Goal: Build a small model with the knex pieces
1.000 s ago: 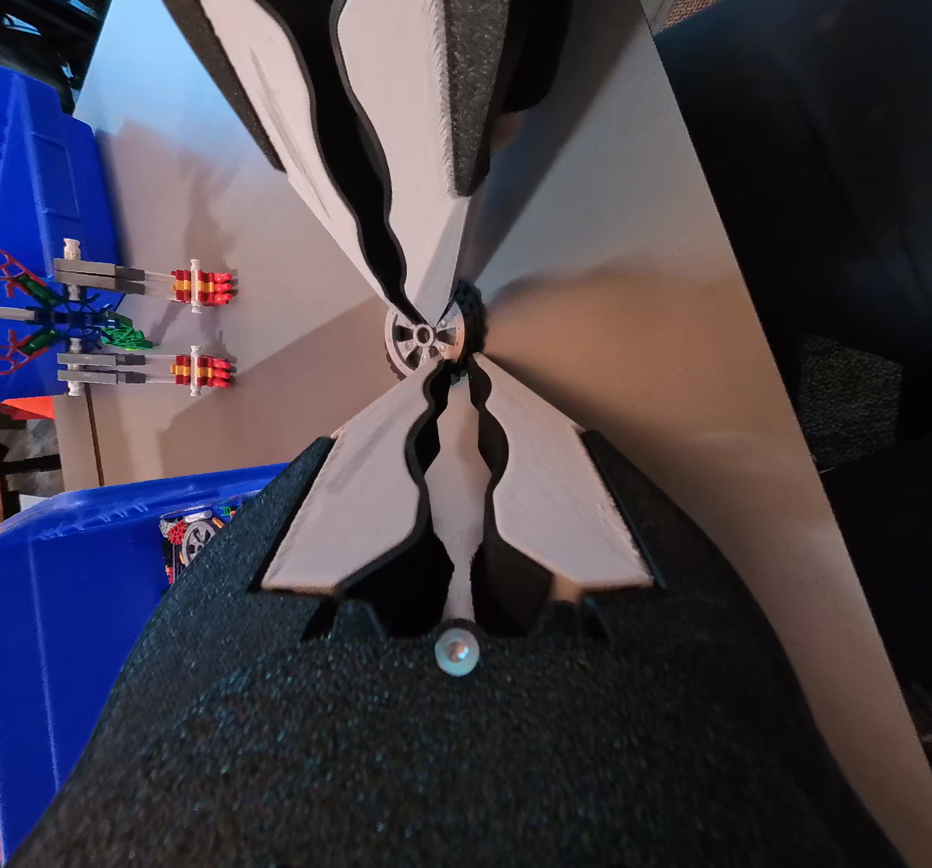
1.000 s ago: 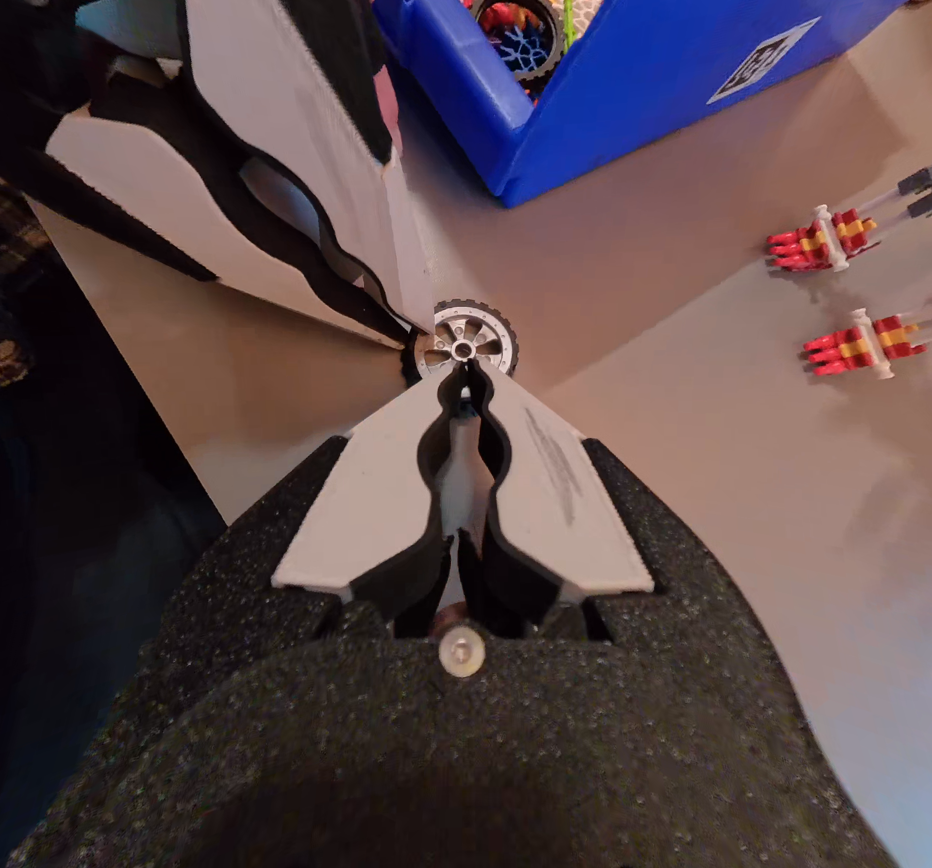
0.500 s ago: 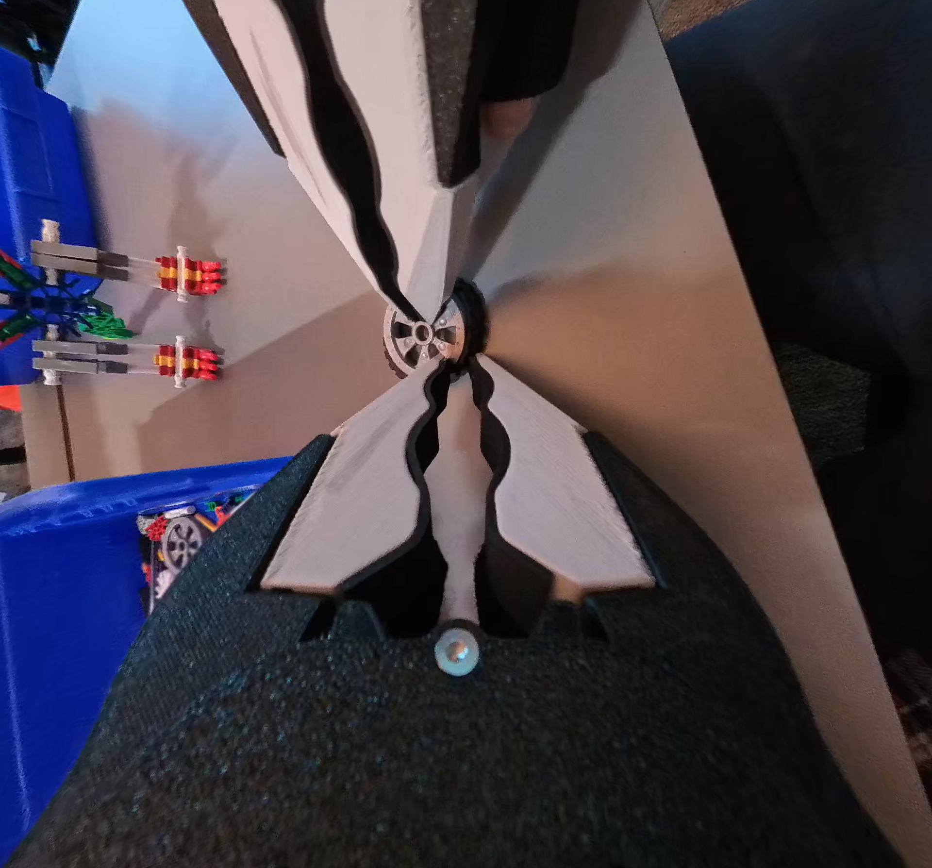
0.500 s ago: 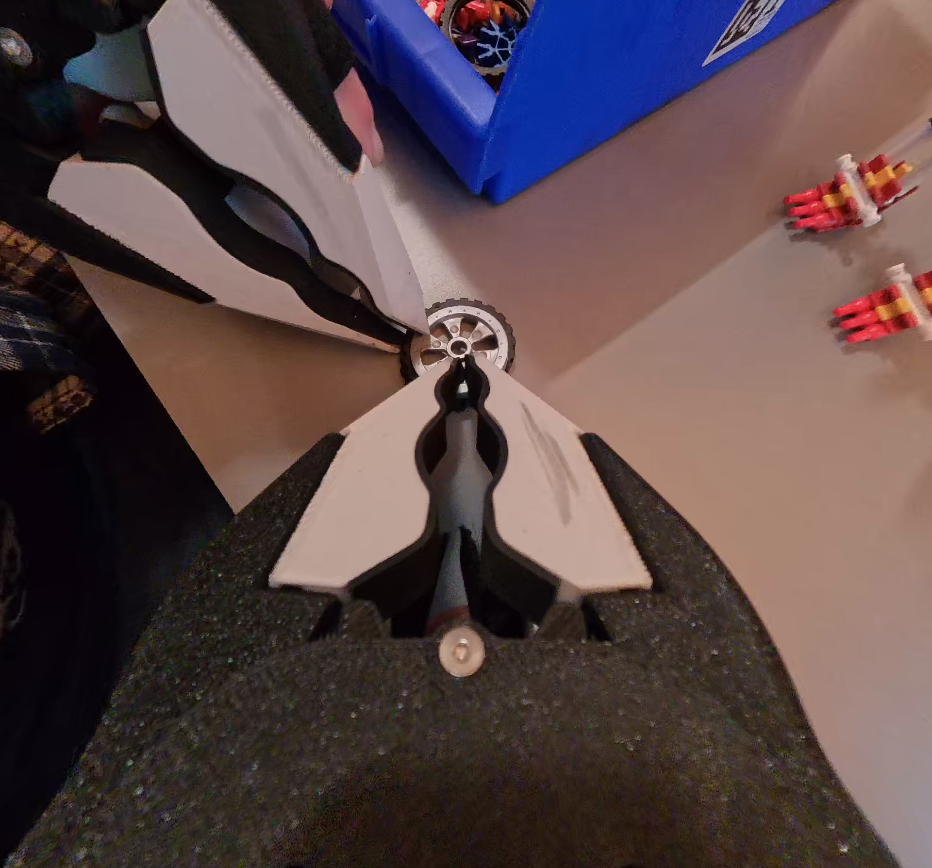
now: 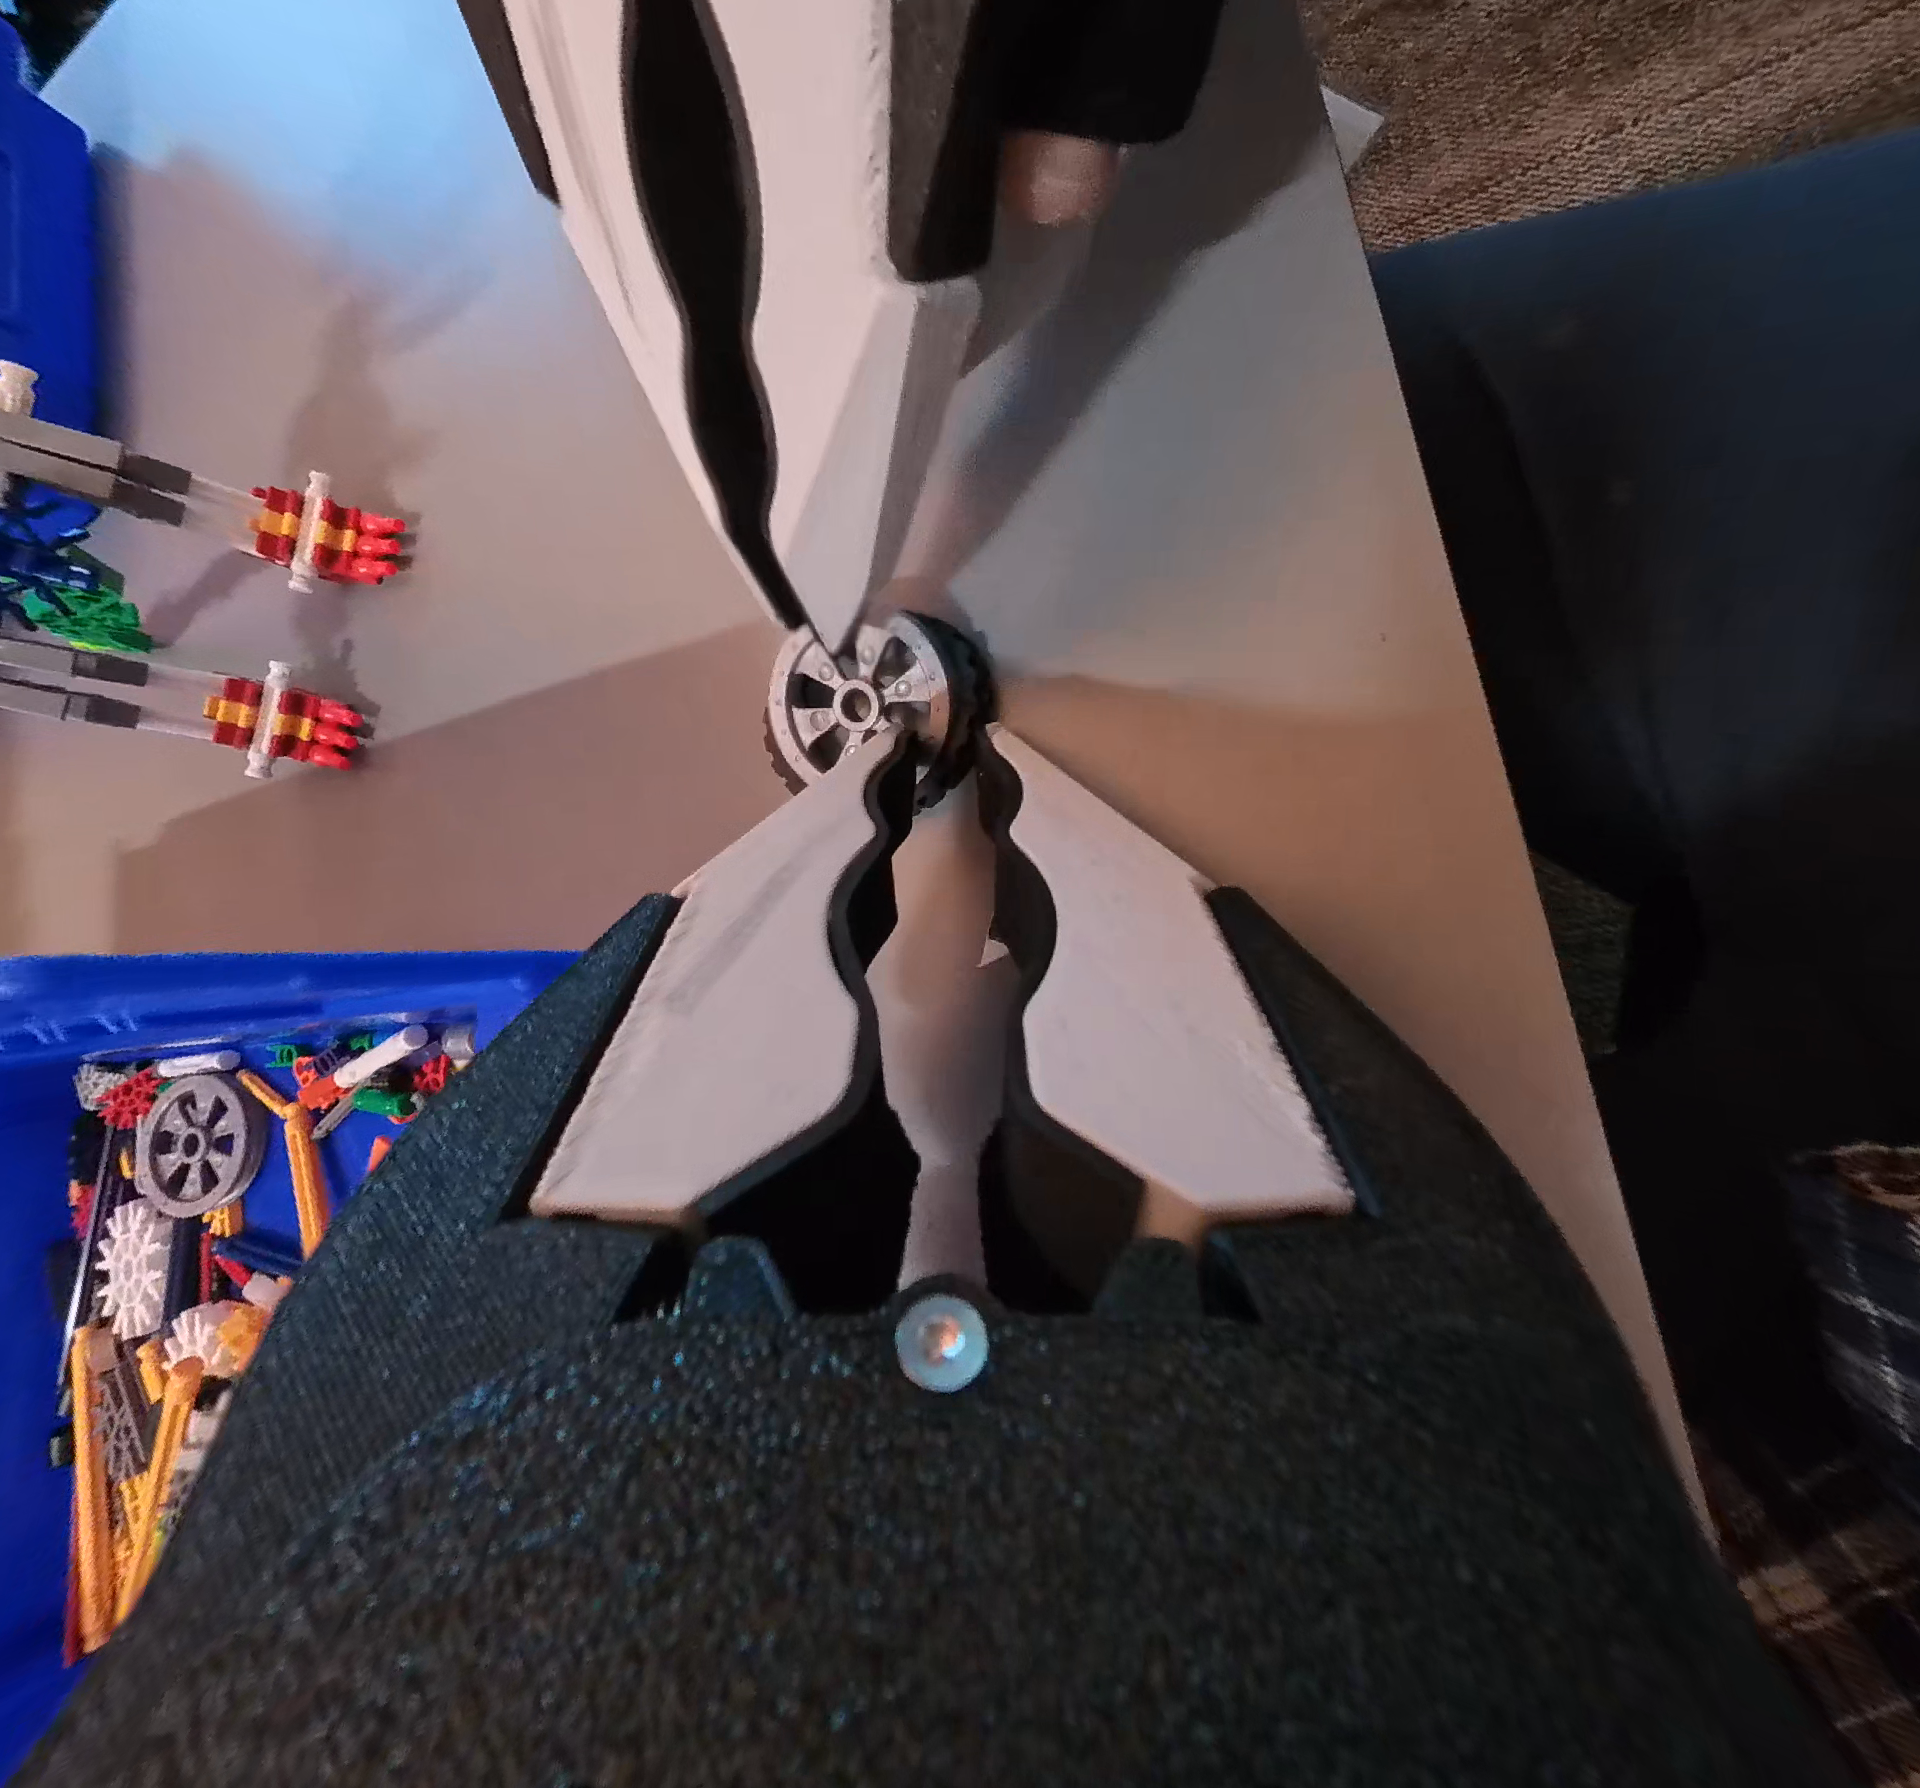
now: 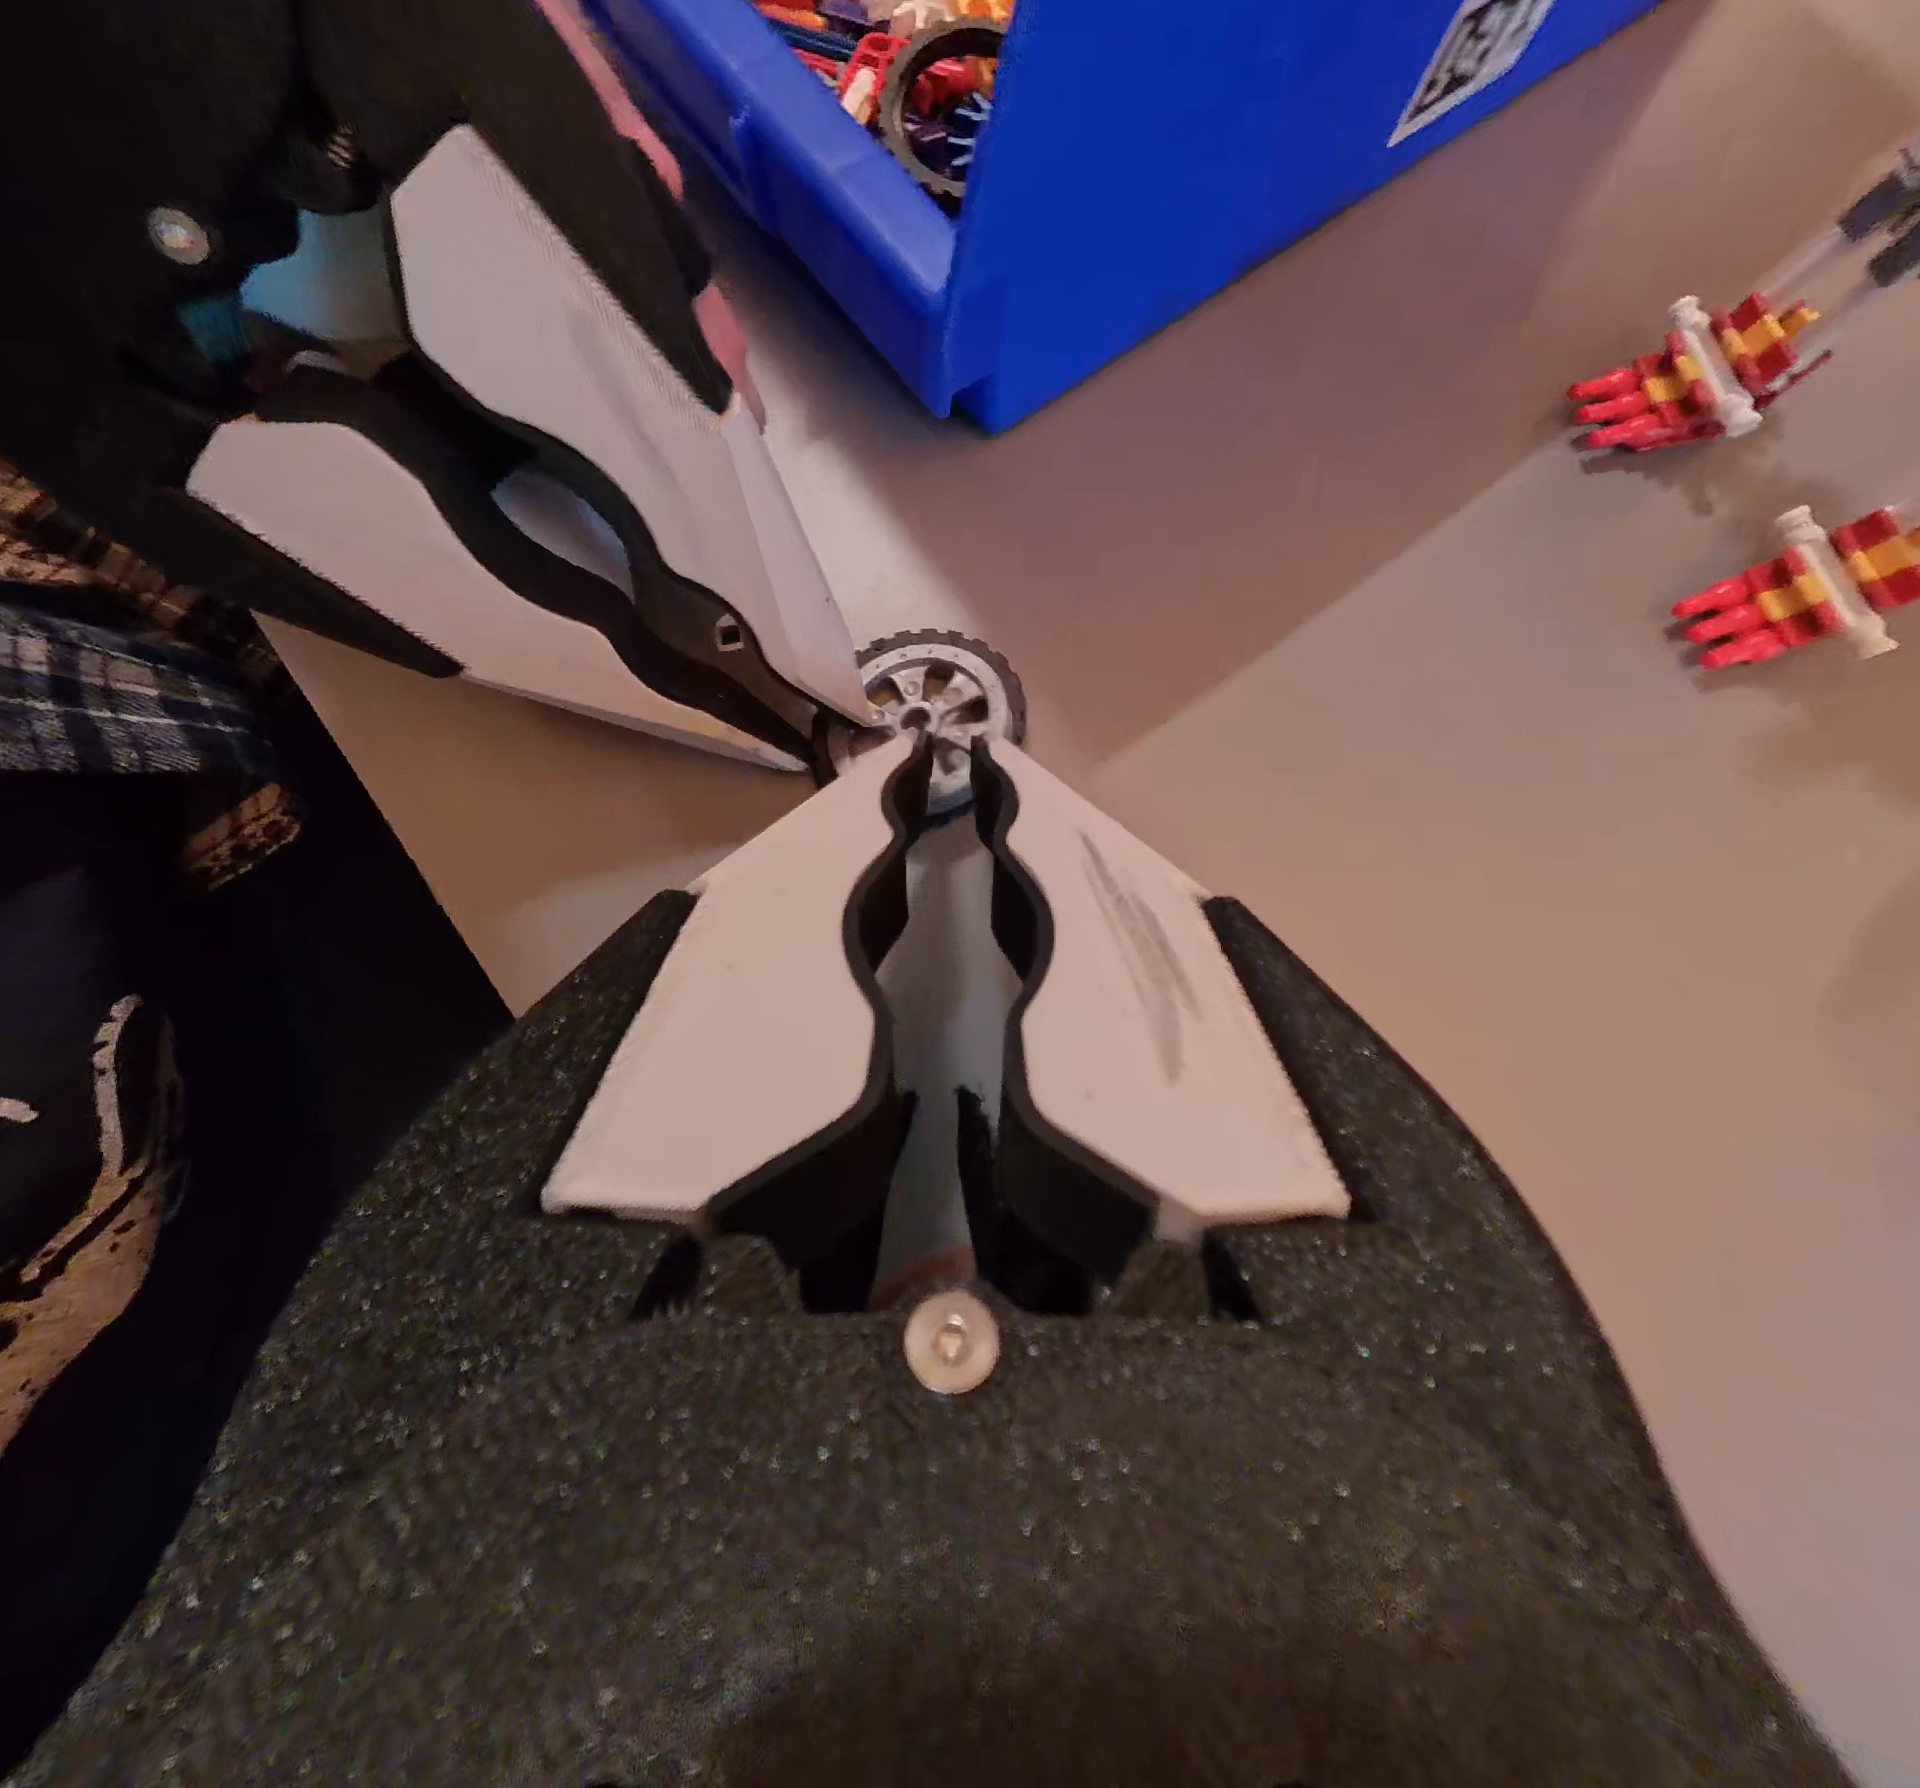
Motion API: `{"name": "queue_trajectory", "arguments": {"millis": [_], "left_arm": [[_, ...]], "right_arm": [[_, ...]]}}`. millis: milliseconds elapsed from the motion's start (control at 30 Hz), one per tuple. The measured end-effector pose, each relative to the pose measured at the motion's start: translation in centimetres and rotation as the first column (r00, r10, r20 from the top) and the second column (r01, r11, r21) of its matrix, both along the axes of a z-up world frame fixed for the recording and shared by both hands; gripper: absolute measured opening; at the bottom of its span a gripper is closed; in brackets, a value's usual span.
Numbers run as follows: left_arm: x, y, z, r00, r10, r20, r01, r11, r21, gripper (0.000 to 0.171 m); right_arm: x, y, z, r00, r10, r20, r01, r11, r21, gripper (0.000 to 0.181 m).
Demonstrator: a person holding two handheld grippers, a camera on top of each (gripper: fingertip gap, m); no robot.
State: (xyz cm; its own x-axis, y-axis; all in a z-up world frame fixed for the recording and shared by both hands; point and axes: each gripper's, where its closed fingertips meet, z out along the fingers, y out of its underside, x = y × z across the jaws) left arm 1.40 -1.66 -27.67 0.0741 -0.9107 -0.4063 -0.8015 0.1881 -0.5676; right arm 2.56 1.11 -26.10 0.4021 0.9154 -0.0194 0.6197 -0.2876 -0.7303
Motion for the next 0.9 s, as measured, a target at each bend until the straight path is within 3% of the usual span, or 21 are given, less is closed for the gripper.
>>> {"name": "queue_trajectory", "arguments": {"millis": [200,367,533,767,900], "left_arm": [[0.0,-0.2,0.0,1.0,0.006,-0.025,-0.006,1.0,0.014,0.01],[0.0,-0.5,0.0,1.0,0.017,-0.009,-0.017,1.0,0.023,0.009],[0.1,-0.7,0.0,0.999,0.033,-0.026,-0.031,0.998,0.048,0.009],[0.0,-0.8,0.0,0.999,0.042,-0.002,-0.042,0.998,0.053,0.009],[0.0,-0.8,-0.1,0.999,0.053,0.002,-0.053,0.998,0.032,0.009]], "right_arm": [[0.6,1.1,-0.7,0.999,-0.046,0.009,0.047,0.997,-0.069,0.018],[-0.1,0.6,-1.2,1.0,-0.004,0.015,0.006,0.987,-0.158,0.006],[-0.1,0.6,-1.3,0.988,0.071,0.141,-0.056,0.993,-0.106,0.004],[-0.3,0.4,-1.4,0.921,0.2,0.335,-0.198,0.979,-0.042,0.003],[-0.4,0.4,-1.4,0.895,0.26,0.361,-0.248,0.965,-0.082,0.003]]}}
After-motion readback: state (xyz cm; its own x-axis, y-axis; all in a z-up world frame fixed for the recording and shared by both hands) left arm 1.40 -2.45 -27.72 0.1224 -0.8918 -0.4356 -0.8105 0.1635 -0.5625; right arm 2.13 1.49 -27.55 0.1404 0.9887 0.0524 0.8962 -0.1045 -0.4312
